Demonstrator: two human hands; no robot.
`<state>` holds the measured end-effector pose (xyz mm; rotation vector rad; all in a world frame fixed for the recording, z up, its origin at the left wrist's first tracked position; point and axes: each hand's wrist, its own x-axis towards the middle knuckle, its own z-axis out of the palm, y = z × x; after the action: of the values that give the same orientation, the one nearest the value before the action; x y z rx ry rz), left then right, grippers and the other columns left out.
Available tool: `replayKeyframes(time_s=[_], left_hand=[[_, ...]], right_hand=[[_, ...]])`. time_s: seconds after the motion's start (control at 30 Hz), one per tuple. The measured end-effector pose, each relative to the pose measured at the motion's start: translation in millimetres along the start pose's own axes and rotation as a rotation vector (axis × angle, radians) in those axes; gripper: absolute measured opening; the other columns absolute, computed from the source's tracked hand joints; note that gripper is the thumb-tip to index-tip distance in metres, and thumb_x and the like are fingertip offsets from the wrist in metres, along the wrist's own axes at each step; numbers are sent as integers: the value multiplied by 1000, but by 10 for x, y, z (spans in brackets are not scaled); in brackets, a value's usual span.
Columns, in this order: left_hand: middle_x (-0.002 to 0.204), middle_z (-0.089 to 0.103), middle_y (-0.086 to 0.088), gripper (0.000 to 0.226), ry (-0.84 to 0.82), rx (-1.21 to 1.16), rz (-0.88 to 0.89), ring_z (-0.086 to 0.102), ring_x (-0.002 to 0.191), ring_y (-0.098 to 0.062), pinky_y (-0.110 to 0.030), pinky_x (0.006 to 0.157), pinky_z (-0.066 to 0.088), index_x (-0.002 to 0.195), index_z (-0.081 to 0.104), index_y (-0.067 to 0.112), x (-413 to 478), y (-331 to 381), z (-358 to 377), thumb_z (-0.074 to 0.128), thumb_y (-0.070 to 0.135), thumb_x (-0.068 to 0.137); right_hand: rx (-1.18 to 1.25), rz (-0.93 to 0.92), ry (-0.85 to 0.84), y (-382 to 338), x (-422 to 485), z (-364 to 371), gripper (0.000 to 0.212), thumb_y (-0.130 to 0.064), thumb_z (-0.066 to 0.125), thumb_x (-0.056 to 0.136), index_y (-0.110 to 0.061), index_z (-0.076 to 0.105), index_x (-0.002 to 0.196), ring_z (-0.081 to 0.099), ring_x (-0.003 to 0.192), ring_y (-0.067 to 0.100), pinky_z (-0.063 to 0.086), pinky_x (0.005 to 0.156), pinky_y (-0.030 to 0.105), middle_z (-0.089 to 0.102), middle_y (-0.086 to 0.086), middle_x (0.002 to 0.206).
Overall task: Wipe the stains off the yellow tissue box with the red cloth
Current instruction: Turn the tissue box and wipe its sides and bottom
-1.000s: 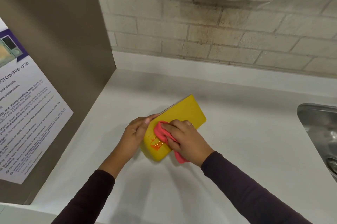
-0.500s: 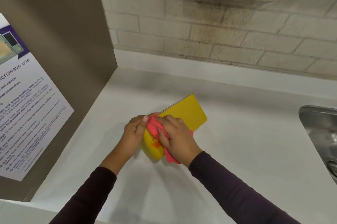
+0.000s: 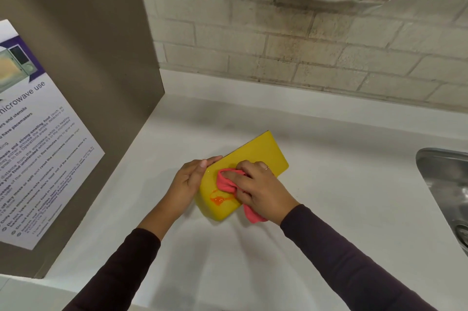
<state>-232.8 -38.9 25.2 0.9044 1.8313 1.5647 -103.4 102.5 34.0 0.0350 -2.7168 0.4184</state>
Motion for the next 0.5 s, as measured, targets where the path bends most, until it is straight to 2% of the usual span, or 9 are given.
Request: replayKeyframes(time_s=[0.07,0.13,0.23,0.3,0.4,0.5], left_hand=[[113,63,12,33,3,1,-15,57,105,7,-10,88,43,108,62,37,0,-22,12,33,25,99],[114,63,8,32,10,4,-24,57,108,2,-16,92,44,109,62,37,9,-29,23,33,26,98],[109,63,18,33,21,-3,-13,58,101,11,-6,82,43,105,62,41,18,-1,47,33,26,99],[105,66,23,32,14,-1,1,58,101,12,-6,81,42,105,62,41,13,1,51,33,31,98],[115,66,12,31,25,27,-17,56,113,-1,-26,99,42,111,62,40,21,-70,26,35,40,96],[120,65,2,34,52,75,-41,54,119,-11,-41,109,36,113,61,43,55,-134,-6,31,34,100]], right_hand=[[57,127,66,44,-22,-9,36,-20,47,88,-10,62,119,57,80,30,33,78,30,59,14,91],[157,269,140,22,1,15,39,-24,45,88,-12,60,122,56,83,28,35,78,30,56,11,92],[232,370,208,-76,61,90,37,-22,46,89,-14,60,122,55,85,24,34,78,29,56,8,93],[248,362,189,-137,85,107,40,-25,41,90,-15,58,124,53,85,22,32,78,27,55,7,94],[240,271,131,-218,112,103,37,-15,44,89,-12,58,124,52,83,20,33,76,29,55,9,91],[219,160,66,-296,139,114,35,-2,53,86,-9,60,120,52,81,22,36,73,31,57,11,89]])
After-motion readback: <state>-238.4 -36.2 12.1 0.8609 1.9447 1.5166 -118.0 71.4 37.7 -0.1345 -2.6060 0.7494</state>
